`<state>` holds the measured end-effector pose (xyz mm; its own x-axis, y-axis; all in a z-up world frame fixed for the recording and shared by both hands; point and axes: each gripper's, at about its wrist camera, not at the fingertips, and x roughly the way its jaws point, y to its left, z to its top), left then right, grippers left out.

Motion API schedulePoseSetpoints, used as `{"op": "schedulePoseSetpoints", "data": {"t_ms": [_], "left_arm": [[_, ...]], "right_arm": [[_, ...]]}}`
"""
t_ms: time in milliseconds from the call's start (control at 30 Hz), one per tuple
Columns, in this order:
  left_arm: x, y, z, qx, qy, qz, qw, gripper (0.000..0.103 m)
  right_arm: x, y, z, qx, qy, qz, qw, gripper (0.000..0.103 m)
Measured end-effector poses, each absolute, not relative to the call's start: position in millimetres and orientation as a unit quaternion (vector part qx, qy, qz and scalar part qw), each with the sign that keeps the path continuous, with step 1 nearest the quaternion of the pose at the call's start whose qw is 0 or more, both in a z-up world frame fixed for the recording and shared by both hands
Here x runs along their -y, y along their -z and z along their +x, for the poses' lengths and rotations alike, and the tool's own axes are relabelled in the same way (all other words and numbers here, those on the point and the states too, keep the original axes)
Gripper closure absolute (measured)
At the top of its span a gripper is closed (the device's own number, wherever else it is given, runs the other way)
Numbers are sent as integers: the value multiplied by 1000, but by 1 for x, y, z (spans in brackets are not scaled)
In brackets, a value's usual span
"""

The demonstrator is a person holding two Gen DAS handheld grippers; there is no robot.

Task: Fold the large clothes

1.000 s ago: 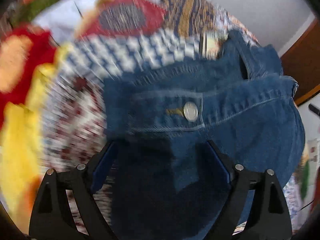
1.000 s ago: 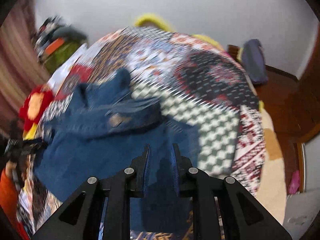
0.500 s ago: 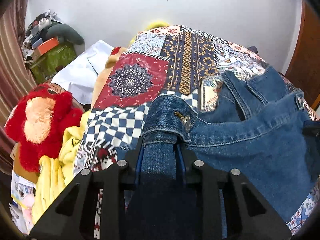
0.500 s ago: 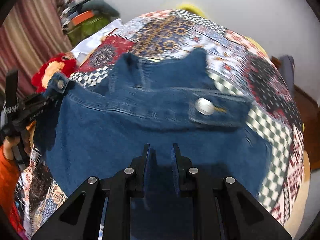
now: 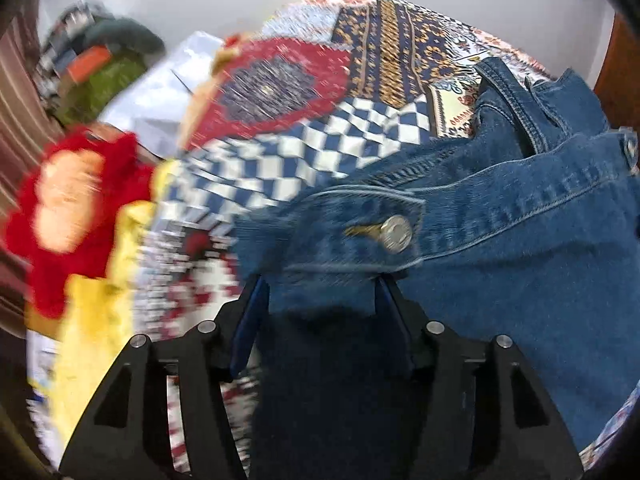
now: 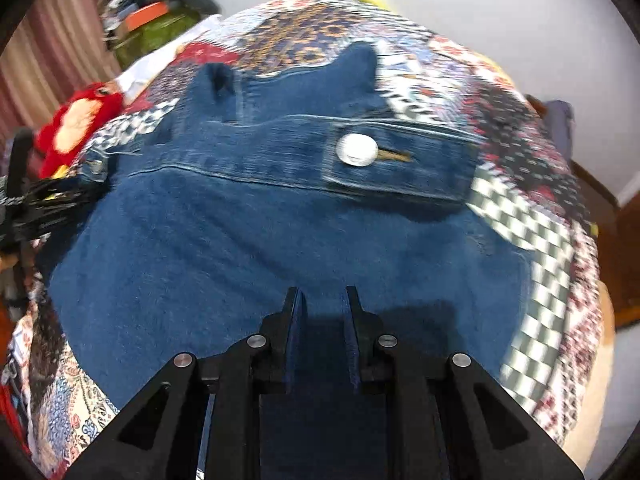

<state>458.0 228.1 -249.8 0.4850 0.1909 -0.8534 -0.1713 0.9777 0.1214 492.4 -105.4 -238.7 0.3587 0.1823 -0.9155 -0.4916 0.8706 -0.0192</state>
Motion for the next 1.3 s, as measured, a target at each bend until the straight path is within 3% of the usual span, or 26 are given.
{"op": "schedulePoseSetpoints", "data": {"t_ms": [67,133,233,467,667,800,967,1067,1100,1133,1167,1233,1300], "left_arm": [[-222,235,447,-484,-105,29,868,41],[-215,218,434,-467,-85,21,880,29],[-199,196,421,-448,-39,-2,893,20],[-147,190,423,-444,15,-12,896,20],[-126,233,428,-492,28,15,870,20],[-136,250,416,-489,16,20,872,6],[-155,255,395,-496,12,4,868,6],[-162,254,382,-499,-17,36,866,6],[-165,254,377,-498,-19,37,866,6],[-169,254,373,-498,-23,34,866,6],[-174,254,369,-500,-34,32,865,6],[-184,257,361,-505,-58,35,860,6],[-197,258,351,-506,-58,5,861,6]], "right_arm": [[108,234,488,-530,-189,-147,813,87],[108,225,482,-533,-203,-128,811,87],[93,210,462,-520,-250,-119,808,87],[45,214,428,-520,-308,-145,783,87],[47,246,428,-529,-291,-194,773,87],[57,245,424,-527,-301,-203,768,87],[71,243,414,-502,-266,-255,782,86],[87,241,418,-508,-259,-233,788,74],[91,239,420,-508,-247,-233,792,56],[97,238,421,-504,-229,-237,798,46],[102,236,422,-501,-221,-237,802,43],[117,235,423,-496,-194,-242,811,21],[134,234,425,-498,-184,-229,816,19]]}}
